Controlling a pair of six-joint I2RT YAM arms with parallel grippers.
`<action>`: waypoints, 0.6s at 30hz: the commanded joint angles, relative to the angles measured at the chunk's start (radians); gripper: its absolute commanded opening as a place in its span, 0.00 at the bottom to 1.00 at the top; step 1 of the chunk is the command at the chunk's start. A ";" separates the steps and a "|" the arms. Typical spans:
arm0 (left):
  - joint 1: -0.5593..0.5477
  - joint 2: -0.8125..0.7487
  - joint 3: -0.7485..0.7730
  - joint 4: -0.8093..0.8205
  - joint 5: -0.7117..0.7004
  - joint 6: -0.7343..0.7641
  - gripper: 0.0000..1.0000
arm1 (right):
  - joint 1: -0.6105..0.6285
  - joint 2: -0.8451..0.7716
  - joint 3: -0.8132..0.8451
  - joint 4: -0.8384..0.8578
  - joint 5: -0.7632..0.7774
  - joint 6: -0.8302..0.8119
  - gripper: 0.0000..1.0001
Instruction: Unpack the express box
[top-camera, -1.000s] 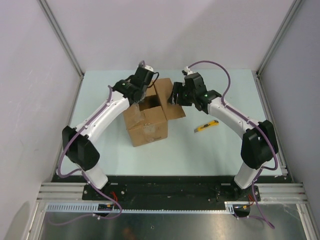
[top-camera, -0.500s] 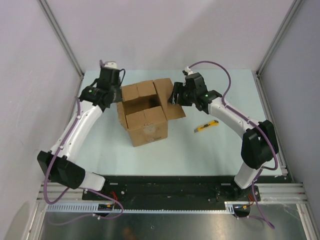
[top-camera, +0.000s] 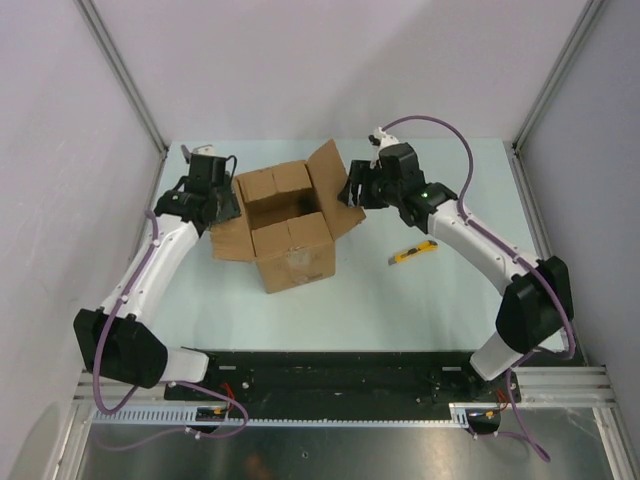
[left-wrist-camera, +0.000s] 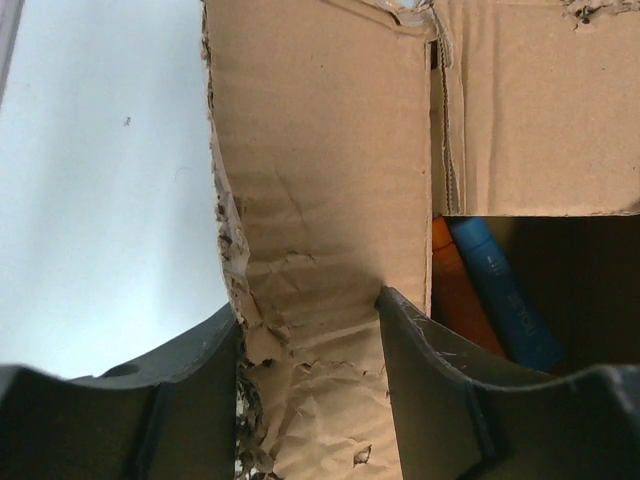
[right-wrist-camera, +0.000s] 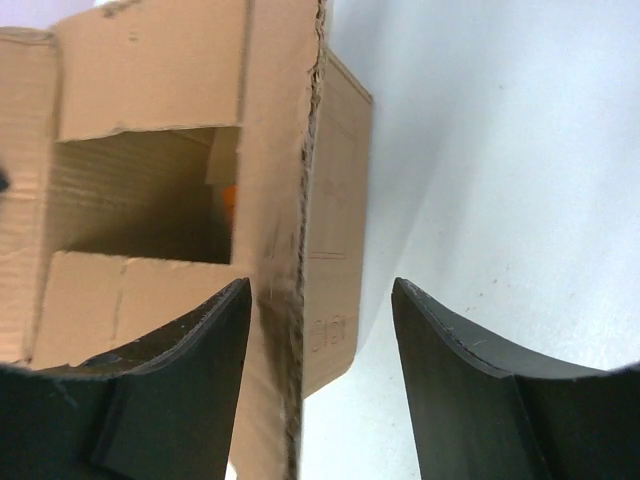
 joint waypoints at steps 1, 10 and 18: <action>0.014 0.031 -0.088 -0.008 0.059 -0.043 0.55 | 0.047 -0.102 -0.002 0.080 -0.023 -0.143 0.63; 0.042 -0.012 -0.111 0.008 0.073 -0.036 0.79 | 0.136 -0.163 -0.002 0.168 0.011 -0.203 0.68; 0.048 -0.091 -0.097 0.006 0.054 -0.010 0.86 | 0.220 -0.171 0.005 0.203 0.242 -0.280 0.68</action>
